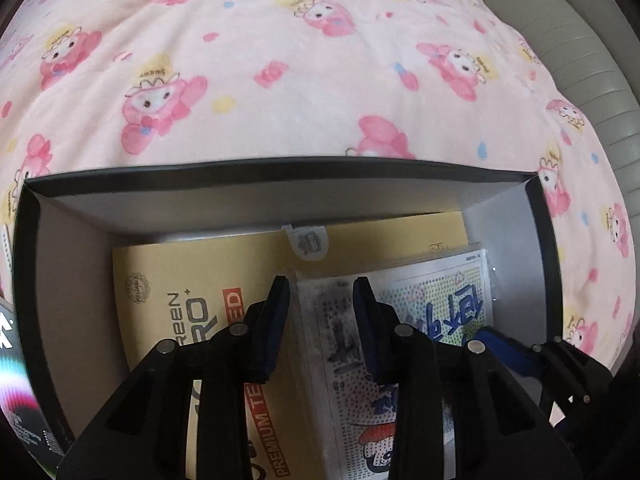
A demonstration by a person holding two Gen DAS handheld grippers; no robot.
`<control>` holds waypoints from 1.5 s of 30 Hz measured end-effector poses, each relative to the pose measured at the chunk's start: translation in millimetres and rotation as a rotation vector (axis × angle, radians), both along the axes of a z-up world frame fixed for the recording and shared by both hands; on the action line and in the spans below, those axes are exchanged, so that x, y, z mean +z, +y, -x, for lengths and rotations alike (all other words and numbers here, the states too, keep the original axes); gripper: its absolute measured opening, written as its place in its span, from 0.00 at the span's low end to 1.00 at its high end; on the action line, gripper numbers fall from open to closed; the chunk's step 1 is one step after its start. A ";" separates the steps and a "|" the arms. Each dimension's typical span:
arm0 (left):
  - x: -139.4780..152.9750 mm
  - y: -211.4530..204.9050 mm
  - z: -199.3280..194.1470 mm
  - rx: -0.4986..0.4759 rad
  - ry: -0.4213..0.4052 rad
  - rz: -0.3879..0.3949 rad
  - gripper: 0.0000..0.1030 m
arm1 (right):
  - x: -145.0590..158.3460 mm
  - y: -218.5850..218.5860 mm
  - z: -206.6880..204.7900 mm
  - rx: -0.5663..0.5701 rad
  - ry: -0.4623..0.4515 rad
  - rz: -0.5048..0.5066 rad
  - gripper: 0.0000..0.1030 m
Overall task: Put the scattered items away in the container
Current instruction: 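Lower the picture card into the box and open the right gripper, then move the right gripper back toward the scattered items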
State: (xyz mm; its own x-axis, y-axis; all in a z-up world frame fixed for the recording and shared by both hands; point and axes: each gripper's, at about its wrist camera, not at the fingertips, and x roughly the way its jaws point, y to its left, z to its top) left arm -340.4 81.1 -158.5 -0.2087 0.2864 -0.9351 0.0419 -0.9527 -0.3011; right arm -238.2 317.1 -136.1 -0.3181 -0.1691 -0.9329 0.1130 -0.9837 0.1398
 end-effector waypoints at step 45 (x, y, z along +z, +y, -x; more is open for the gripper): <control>138.2 -99.3 -333.8 0.143 0.429 0.042 0.48 | 96.8 -158.6 -243.5 0.108 0.347 0.220 0.44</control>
